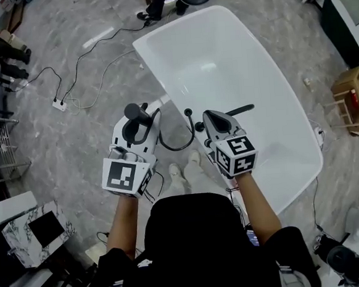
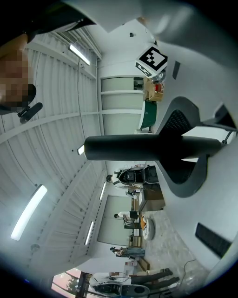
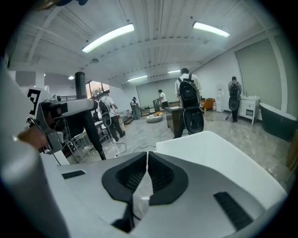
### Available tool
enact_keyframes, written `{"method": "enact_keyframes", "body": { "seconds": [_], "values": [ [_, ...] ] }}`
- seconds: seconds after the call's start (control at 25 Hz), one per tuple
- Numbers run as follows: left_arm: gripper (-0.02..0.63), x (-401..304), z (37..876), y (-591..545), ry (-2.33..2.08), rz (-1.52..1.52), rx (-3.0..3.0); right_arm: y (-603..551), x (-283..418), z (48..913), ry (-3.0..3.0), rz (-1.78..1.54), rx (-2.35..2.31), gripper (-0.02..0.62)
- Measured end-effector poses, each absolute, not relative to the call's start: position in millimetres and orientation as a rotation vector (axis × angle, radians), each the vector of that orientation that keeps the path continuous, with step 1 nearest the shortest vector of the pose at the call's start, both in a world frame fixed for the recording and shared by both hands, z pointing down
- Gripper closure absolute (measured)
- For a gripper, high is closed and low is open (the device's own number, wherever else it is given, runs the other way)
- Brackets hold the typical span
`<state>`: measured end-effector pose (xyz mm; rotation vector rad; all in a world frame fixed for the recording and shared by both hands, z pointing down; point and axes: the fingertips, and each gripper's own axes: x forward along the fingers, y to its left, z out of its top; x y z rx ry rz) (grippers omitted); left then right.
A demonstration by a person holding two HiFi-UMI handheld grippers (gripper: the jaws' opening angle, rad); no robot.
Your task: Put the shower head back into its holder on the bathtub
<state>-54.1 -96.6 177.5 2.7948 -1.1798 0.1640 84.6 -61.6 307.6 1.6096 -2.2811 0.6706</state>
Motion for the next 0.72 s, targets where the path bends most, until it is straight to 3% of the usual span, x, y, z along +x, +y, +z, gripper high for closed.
{"method": "enact_keyframes", "body": {
  "seconds": [0.72],
  "values": [
    [0.479, -88.0, 327.2, -94.5, -1.165, 0.331, 2.582, -23.3, 36.9, 475.0, -2.079, 0.977, 1.375, 0.569]
  ]
}}
